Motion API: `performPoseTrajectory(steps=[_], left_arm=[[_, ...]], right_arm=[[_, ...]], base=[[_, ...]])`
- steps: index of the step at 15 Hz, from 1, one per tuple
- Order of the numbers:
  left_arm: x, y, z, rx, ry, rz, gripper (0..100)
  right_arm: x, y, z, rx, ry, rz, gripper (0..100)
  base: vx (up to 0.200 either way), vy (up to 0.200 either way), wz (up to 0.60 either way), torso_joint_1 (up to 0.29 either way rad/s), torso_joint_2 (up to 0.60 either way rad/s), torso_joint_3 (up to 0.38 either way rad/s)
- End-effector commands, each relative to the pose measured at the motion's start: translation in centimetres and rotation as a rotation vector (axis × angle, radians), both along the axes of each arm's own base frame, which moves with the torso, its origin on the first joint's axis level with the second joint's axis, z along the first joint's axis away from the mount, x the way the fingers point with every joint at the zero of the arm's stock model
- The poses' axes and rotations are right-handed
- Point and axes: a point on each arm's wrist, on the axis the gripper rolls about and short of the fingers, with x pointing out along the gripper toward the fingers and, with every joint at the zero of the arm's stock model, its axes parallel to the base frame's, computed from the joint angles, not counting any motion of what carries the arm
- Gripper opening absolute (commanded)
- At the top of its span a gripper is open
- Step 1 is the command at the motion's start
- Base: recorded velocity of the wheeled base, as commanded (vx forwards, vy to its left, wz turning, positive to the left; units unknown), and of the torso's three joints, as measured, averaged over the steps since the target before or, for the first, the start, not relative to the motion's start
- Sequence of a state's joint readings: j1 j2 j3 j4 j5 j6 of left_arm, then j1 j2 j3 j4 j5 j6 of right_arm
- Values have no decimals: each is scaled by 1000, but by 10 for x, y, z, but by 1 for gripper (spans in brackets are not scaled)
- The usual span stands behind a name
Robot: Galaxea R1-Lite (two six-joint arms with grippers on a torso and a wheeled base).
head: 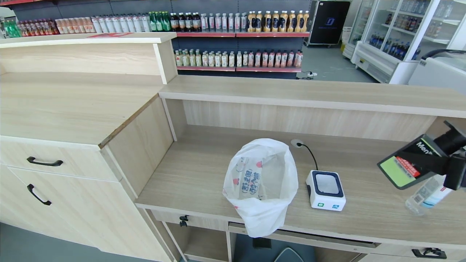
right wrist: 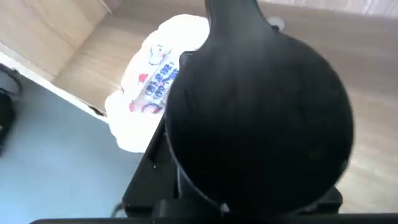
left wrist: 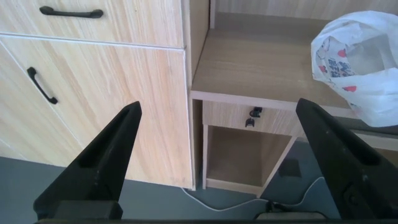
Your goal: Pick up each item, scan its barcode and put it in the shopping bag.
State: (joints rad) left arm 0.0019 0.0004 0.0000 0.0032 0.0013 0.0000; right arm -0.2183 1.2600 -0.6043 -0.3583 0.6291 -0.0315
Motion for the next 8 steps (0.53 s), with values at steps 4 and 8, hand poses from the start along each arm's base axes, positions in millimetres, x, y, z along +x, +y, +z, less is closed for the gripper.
performPoseTrajectory(steps=[4, 8], left_arm=[[0, 0, 0, 0, -1, 0, 100], [0, 0, 0, 0, -1, 0, 100]], right_arm=[[92, -25, -51, 284, 248, -66, 0], [109, -35, -78, 256, 294, 7, 0]], base=[[0, 0, 0, 0, 0, 0], [0, 0, 0, 0, 0, 0]])
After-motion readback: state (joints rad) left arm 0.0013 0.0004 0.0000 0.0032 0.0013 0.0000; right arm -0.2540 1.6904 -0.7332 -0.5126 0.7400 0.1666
